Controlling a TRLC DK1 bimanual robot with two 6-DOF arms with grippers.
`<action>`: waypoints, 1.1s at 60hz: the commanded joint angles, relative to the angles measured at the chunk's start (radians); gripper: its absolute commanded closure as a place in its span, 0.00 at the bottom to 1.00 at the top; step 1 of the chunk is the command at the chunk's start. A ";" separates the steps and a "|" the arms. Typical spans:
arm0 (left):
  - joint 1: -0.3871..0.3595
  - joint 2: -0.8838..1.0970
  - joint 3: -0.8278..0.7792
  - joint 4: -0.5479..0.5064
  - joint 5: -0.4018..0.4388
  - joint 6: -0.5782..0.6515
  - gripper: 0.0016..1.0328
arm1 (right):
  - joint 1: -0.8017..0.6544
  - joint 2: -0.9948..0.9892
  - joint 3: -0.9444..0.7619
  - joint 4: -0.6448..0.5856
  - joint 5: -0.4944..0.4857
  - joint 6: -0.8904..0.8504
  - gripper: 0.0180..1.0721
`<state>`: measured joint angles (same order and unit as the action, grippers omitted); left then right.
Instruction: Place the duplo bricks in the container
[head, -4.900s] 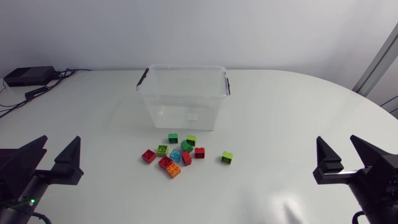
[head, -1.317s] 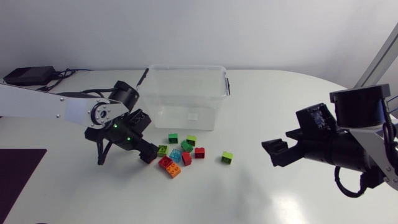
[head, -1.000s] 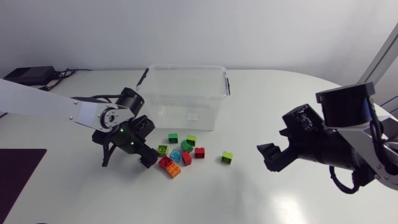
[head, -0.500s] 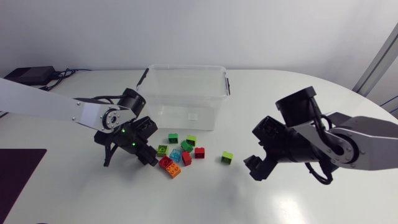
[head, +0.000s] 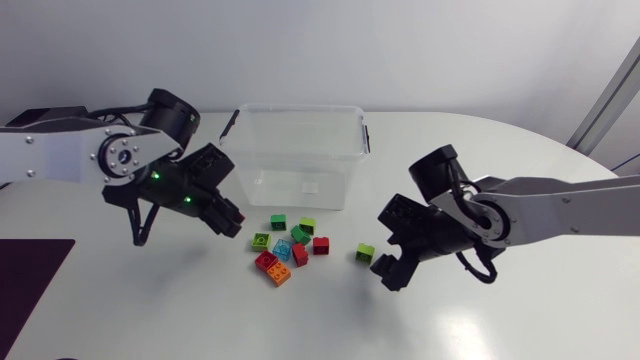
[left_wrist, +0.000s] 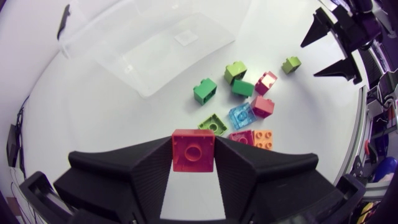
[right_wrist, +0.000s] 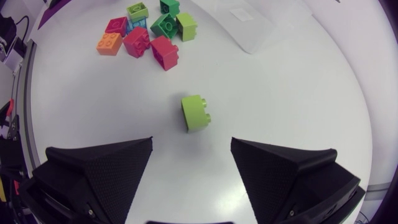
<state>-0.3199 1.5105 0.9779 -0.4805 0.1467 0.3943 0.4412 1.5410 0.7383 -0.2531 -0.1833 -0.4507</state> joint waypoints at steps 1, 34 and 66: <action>0.010 -0.046 0.050 -0.013 0.021 0.014 0.62 | 0.011 0.045 0.032 0.018 -0.002 -0.032 0.14; 0.050 -0.095 0.196 0.126 0.068 -0.130 0.62 | 0.062 0.228 0.088 0.103 0.028 -0.045 0.71; 0.010 0.070 0.249 0.375 0.047 -0.253 0.59 | 0.068 -0.009 0.024 0.051 0.053 -0.005 0.87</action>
<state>-0.3000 1.5383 1.1892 -0.1329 0.2012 0.1741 0.4973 1.5917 0.7822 -0.1783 -0.1425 -0.4706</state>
